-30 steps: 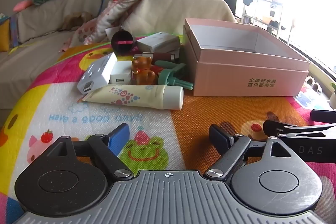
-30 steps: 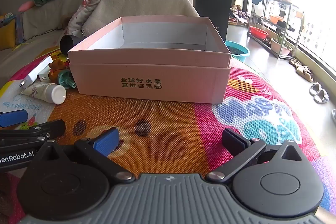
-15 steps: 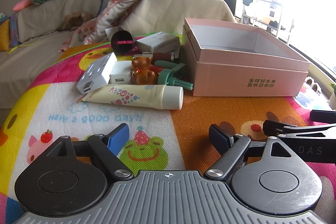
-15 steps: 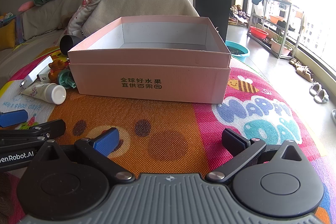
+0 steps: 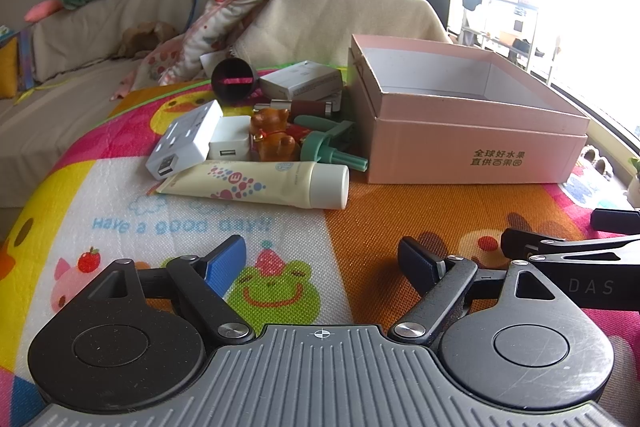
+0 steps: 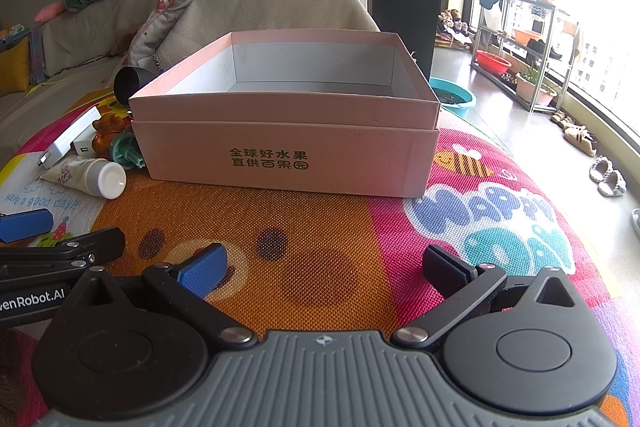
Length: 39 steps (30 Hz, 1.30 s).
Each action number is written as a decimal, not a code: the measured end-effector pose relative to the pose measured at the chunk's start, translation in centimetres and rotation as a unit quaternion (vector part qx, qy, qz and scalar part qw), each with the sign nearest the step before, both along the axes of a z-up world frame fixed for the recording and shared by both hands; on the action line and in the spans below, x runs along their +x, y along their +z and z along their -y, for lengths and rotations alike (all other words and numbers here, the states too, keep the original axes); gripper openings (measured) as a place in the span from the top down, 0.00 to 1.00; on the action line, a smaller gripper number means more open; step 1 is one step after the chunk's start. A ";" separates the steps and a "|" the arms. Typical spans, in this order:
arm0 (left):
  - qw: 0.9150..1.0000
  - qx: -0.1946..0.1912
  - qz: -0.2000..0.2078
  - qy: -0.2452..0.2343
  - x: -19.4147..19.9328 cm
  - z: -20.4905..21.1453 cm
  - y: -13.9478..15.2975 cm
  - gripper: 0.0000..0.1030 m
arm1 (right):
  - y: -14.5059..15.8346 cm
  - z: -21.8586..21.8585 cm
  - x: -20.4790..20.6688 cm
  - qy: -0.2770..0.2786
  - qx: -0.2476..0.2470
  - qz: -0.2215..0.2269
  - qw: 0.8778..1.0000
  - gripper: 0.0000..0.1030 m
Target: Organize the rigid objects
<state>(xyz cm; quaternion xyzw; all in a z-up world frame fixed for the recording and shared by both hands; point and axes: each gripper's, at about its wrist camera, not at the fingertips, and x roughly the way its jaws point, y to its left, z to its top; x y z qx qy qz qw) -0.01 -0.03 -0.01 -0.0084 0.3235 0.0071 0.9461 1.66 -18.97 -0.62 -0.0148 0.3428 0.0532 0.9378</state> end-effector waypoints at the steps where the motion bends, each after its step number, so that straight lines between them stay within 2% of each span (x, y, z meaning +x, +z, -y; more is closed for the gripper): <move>1: 1.000 0.000 0.000 0.000 0.0 0.0 0.0 0.15 | 0.0 0.0 0.0 0.000 0.000 0.000 1.000 0.00; 32: 1.000 0.001 0.000 0.000 0.0 0.0 0.0 0.15 | 0.0 -0.1 0.0 0.001 -0.002 0.002 1.000 0.00; 39: 1.000 0.001 0.000 0.000 0.0 0.0 0.0 0.15 | 0.3 0.6 0.3 0.030 0.001 -0.022 0.999 0.00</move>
